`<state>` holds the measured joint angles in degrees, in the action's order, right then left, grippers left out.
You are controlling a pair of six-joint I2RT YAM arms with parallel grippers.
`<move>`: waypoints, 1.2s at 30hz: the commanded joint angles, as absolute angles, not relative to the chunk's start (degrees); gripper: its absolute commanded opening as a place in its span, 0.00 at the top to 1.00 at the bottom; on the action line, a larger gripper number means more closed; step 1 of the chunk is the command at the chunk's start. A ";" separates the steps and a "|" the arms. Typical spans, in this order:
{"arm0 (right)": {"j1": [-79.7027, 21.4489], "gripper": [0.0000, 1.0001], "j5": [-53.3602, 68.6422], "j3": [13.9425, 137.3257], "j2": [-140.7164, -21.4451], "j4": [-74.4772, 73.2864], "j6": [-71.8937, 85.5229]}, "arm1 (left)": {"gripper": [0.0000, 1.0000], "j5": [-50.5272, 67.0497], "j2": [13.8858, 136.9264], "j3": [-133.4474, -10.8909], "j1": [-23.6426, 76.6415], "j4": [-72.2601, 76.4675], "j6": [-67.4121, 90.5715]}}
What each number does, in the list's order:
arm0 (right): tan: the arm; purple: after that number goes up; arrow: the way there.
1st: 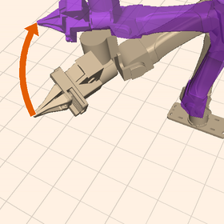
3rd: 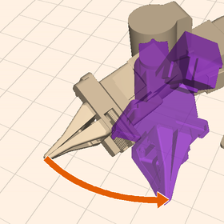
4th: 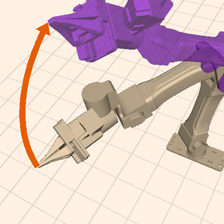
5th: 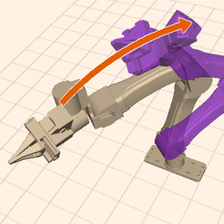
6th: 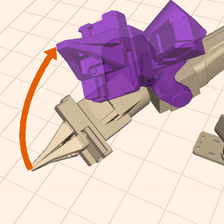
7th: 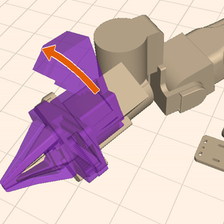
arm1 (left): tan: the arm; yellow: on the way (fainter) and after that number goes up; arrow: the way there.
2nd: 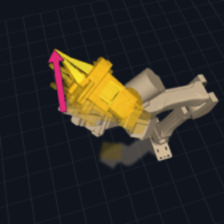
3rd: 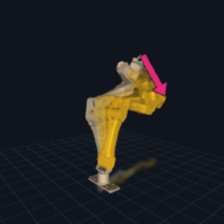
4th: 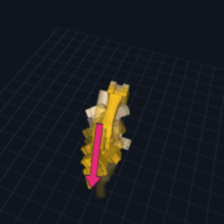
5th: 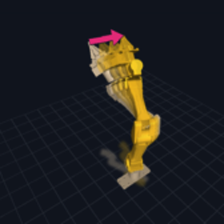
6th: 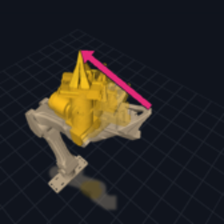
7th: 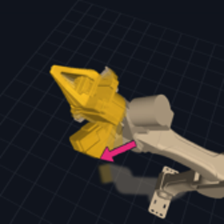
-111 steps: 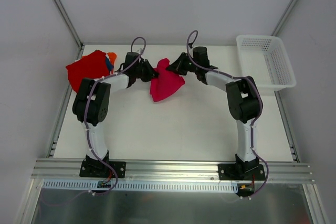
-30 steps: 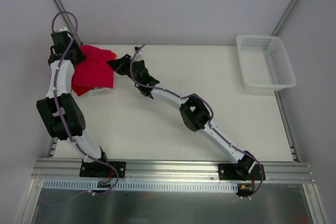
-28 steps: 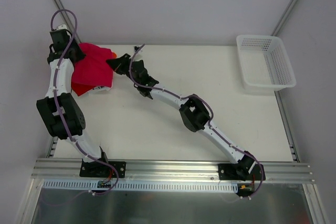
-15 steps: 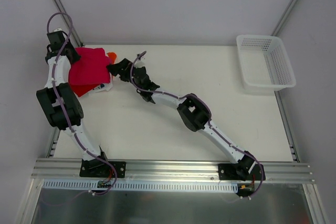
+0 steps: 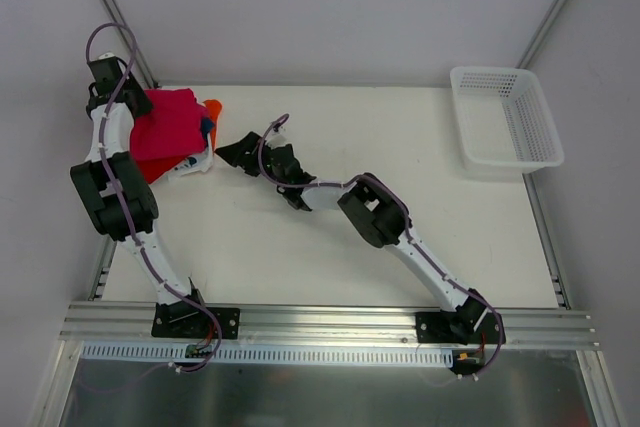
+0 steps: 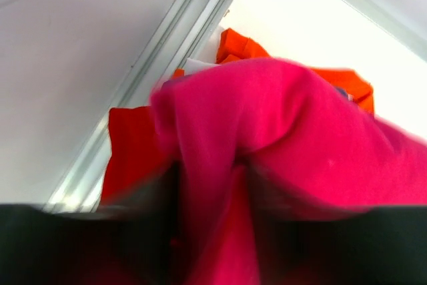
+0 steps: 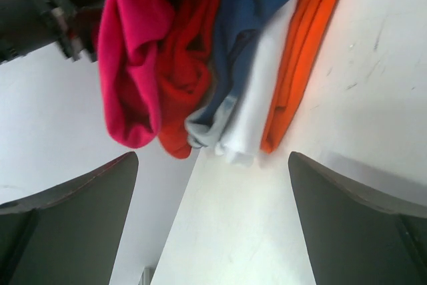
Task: Fold and stack the t-shirts
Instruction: Put the neatly folded tshirt into the corner of the board with both arms
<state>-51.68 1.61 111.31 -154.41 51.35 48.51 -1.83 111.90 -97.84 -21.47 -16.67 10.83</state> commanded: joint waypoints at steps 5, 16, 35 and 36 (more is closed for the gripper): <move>-52.03 0.00 7.90 103.54 -143.45 63.28 47.73 | 0.01 -6.15 114.70 -101.42 -22.24 -14.41 11.43; -52.73 0.00 11.87 96.77 -136.24 61.26 41.23 | 0.01 -17.93 110.66 -97.30 -23.99 -15.03 16.52; -56.42 0.01 11.95 81.13 -118.40 53.44 30.94 | 0.01 -17.14 83.60 -73.40 -26.98 -13.27 27.68; -56.60 0.01 11.87 80.51 -117.52 52.48 30.15 | 0.01 -16.96 80.28 -71.13 -26.90 -13.45 27.86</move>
